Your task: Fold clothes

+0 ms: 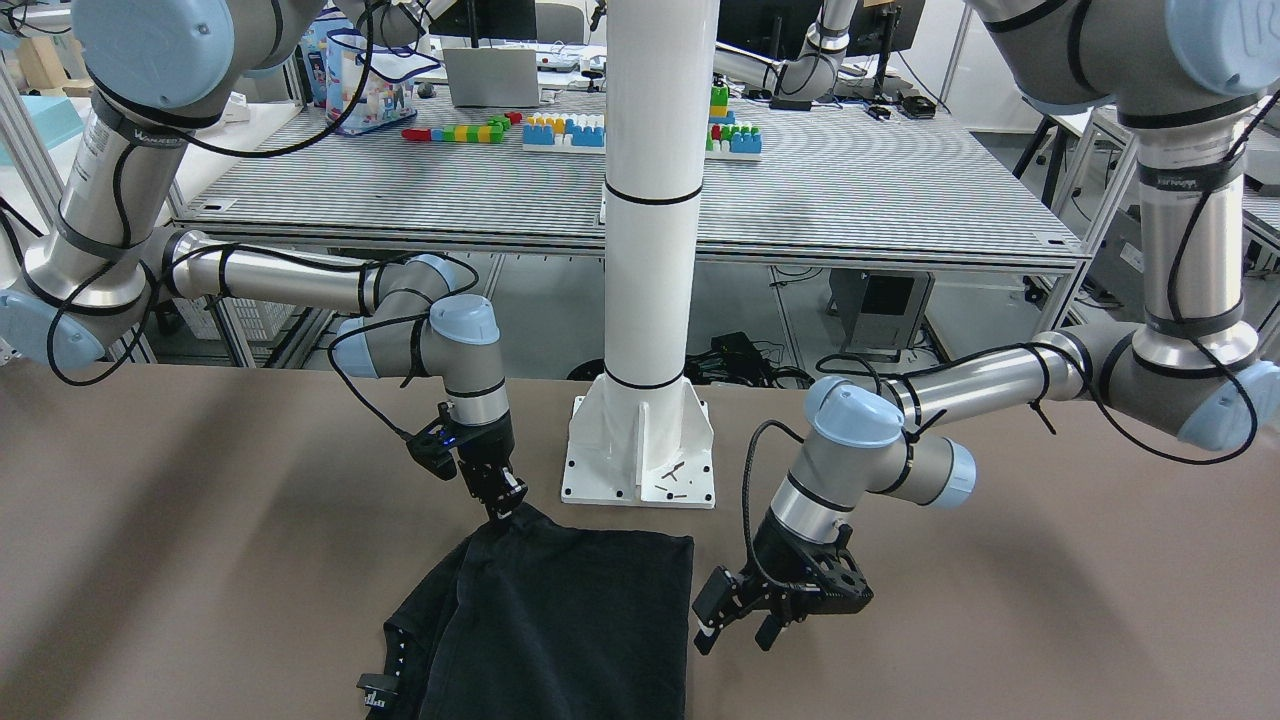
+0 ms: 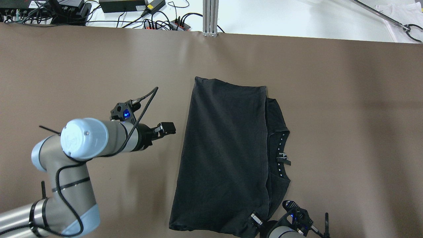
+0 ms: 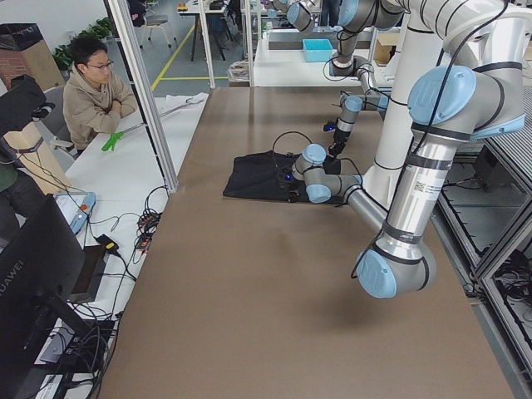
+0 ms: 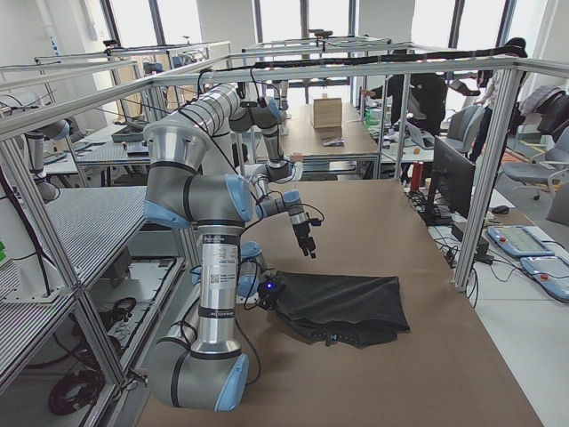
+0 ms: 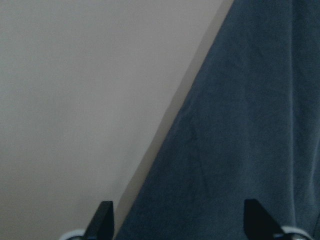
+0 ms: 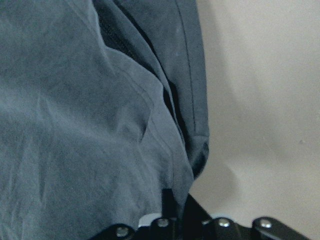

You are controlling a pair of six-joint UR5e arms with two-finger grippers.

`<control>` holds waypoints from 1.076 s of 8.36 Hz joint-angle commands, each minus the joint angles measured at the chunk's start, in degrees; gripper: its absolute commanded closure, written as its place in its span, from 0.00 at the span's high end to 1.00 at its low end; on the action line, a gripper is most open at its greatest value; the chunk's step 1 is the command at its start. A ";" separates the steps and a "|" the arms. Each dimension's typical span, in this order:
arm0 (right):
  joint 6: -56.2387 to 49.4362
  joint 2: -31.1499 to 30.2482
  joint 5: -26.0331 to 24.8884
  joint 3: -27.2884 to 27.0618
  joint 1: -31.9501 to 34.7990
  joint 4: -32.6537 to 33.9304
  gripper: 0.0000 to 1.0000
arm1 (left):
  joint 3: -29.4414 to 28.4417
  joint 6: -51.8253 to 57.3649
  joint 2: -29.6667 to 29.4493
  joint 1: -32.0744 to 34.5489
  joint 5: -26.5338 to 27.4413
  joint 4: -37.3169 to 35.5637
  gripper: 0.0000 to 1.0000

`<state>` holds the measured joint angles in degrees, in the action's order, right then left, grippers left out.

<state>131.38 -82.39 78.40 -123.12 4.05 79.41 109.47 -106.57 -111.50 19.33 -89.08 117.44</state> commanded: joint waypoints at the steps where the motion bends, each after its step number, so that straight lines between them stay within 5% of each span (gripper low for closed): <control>1: 0.10 -0.40 -0.01 -0.10 0.17 0.05 0.00 | 0.04 -5.03 1.20 -9.02 4.51 -0.02 0.67; 2: 0.10 -0.49 -0.01 -0.19 0.34 0.05 0.00 | -0.39 -5.66 1.54 -10.79 4.61 -0.02 0.57; 4: 0.10 -0.58 -0.01 -0.46 0.35 0.05 0.00 | -0.57 -5.93 1.63 -11.86 5.67 -0.02 0.53; 9: 0.10 -0.49 -0.01 -0.37 0.26 0.05 0.00 | -0.57 -7.78 3.22 -13.96 7.24 0.15 0.57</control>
<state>131.48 -82.89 78.40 -123.52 4.34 79.45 108.96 -113.59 -108.44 6.50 -82.80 117.57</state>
